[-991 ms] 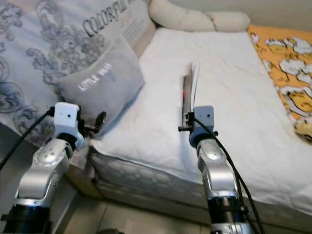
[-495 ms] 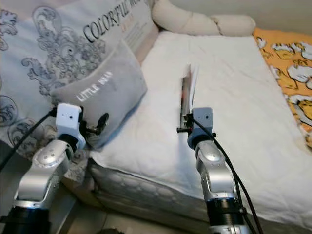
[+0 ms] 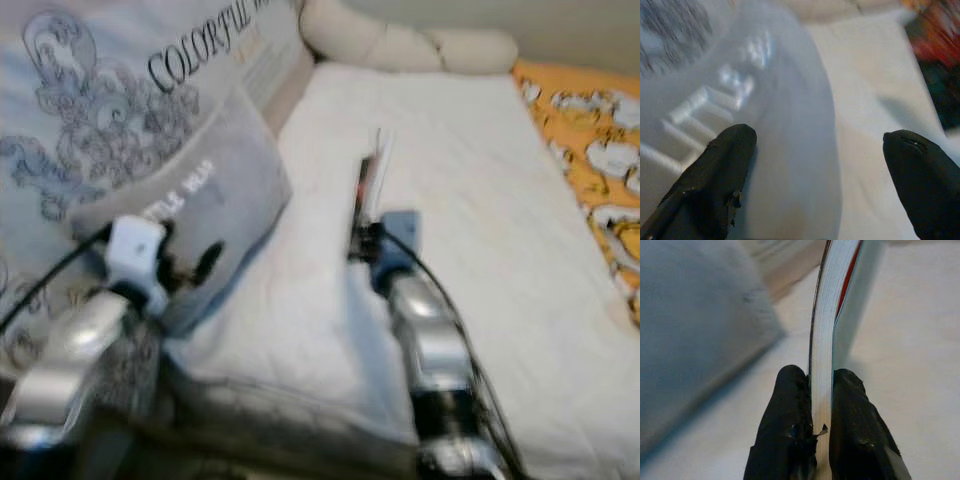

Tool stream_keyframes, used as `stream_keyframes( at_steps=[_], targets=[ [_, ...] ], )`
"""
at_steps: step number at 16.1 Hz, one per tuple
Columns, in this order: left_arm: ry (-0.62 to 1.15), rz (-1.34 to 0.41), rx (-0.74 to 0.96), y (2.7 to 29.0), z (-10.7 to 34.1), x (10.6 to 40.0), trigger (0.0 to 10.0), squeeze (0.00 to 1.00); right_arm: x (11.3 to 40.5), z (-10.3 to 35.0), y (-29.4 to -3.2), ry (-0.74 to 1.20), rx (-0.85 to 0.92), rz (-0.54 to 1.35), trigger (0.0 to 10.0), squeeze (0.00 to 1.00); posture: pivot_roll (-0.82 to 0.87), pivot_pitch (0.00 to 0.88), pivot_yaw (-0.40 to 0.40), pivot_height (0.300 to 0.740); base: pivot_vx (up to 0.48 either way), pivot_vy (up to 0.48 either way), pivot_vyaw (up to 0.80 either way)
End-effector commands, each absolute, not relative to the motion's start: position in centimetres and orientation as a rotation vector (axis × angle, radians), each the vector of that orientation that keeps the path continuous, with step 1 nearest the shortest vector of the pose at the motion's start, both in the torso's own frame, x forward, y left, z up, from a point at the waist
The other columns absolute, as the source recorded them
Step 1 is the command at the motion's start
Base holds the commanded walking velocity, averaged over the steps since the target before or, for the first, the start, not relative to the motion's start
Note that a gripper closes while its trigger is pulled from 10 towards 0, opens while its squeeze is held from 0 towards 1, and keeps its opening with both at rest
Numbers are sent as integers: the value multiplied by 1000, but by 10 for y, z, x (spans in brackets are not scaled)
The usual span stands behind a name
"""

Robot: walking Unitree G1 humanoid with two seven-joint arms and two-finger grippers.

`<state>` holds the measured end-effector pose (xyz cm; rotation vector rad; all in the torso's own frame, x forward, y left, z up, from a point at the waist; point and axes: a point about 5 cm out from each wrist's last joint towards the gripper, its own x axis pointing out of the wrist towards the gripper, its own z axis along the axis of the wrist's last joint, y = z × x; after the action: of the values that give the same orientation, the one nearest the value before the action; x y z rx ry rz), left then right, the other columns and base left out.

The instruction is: Clean up the room

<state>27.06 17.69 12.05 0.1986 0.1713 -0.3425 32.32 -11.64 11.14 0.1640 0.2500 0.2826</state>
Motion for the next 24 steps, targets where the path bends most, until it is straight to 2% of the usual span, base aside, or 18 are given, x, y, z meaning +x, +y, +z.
stream_keyframes(
  at_steps=[1,2,4,8,11,13,15,16,17,20,22,24],
  targets=[
    [205,-463,199,167,118,262,10000,0,330,113,-112,299,250,338,10000,0,24,0,2,740,0,0,0],
    [214,-487,203,168,117,260,10000,0,335,113,-111,315,282,338,10000,0,29,0,2,740,0,0,0],
    [247,-599,220,169,120,256,10000,0,352,108,-104,431,519,333,10000,0,53,0,-1,740,0,0,0],
    [313,-757,242,170,123,250,10000,0,360,88,-103,580,659,259,10000,0,75,0,4,740,0,0,0],
    [348,-810,248,173,123,246,10000,0,354,68,-106,657,732,172,10000,0,77,0,20,740,0,0,0],
    [358,-817,255,174,123,247,10000,0,345,49,-115,678,654,73,10000,0,80,0,28,740,0,0,0],
    [371,-823,262,173,122,247,10000,0,340,38,-126,677,659,-37,10000,0,86,0,28,740,0,0,0],
    [380,-827,263,173,121,247,10000,0,335,31,-129,688,671,-78,10000,824,94,0,24,740,0,0,0],
    [386,-825,262,172,120,247,10000,0,331,25,-132,701,636,-78,10000,1000,103,0,17,740,0,0,0],
    [386,-805,251,170,119,249,10000,0,326,19,-141,706,618,-108,10000,1000,109,0,8,740,0,0,0],
    [377,-787,243,165,117,249,10000,0,324,17,-154,703,556,-140,10000,1000,111,0,2,740,0,0,0],
    [355,-749,222,158,115,251,10000,0,325,20,-176,658,571,-187,10000,1000,97,0,-6,740,0,0,0]
  ],
)
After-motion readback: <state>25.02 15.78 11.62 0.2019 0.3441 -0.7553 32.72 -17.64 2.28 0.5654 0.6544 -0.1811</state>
